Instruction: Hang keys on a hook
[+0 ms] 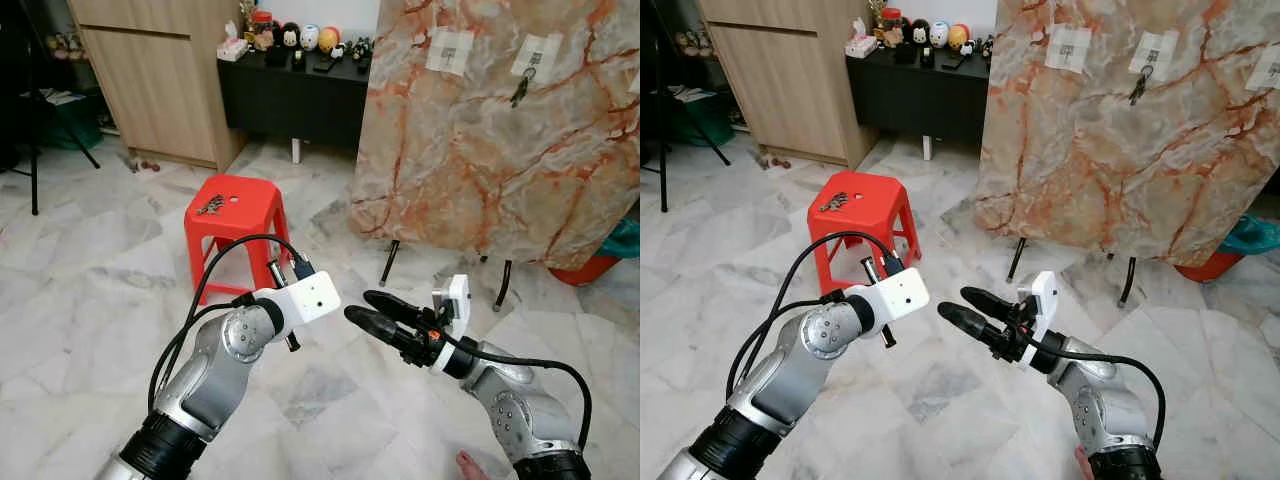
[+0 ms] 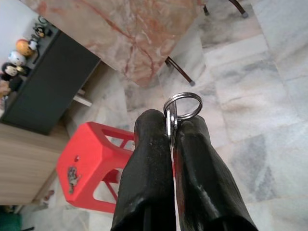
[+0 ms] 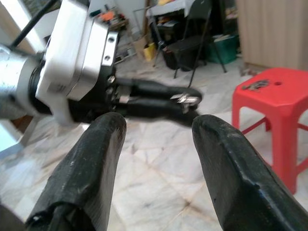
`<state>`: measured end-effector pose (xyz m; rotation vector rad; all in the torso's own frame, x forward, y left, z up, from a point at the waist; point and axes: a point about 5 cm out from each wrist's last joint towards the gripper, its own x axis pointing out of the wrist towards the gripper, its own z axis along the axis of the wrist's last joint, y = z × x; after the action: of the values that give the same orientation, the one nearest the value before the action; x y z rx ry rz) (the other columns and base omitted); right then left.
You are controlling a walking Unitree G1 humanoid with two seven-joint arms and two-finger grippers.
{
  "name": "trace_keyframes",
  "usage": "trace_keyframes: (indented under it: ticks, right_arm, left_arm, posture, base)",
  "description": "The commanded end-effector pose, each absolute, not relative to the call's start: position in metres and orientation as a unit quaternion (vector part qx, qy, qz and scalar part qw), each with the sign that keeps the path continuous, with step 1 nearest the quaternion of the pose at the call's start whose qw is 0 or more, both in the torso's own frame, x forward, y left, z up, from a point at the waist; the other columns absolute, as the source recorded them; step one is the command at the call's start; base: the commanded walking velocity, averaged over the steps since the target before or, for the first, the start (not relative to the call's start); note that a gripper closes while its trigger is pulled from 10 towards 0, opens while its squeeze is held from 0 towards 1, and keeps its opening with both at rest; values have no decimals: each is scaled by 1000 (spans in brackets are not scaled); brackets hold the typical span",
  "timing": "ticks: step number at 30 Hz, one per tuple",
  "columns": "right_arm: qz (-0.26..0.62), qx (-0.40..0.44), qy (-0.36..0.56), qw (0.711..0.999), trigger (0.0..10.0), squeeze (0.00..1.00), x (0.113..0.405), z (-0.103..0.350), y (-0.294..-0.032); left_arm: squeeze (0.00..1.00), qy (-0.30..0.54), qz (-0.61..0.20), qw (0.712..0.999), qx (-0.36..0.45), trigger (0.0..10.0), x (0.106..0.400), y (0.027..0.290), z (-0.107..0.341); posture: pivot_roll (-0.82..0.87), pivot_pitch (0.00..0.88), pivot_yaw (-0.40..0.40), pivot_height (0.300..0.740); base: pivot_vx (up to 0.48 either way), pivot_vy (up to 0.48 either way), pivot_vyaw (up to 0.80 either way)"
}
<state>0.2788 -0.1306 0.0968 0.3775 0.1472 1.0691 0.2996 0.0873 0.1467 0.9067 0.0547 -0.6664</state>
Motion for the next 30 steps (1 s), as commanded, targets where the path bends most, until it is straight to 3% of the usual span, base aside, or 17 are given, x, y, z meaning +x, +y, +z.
trace_keyframes:
  ticks: [1,14,30]
  right_arm:
    - [508,163,75,842,10000,0,281,96,-133]
    - [459,142,85,873,10000,0,293,90,-143]
    - [501,158,71,848,10000,0,292,95,-135]
  left_arm:
    - [0,21,-322,841,434,10000,297,84,149]
    - [0,7,-336,835,436,10000,293,74,155]
    - [0,-4,-365,810,459,10000,285,63,150]
  posture:
    - [92,0,-100,740]
    - [90,0,-116,740]
    - [90,0,-112,740]
  base:
    - [0,0,0]
    - [0,0,0]
    - [0,0,0]
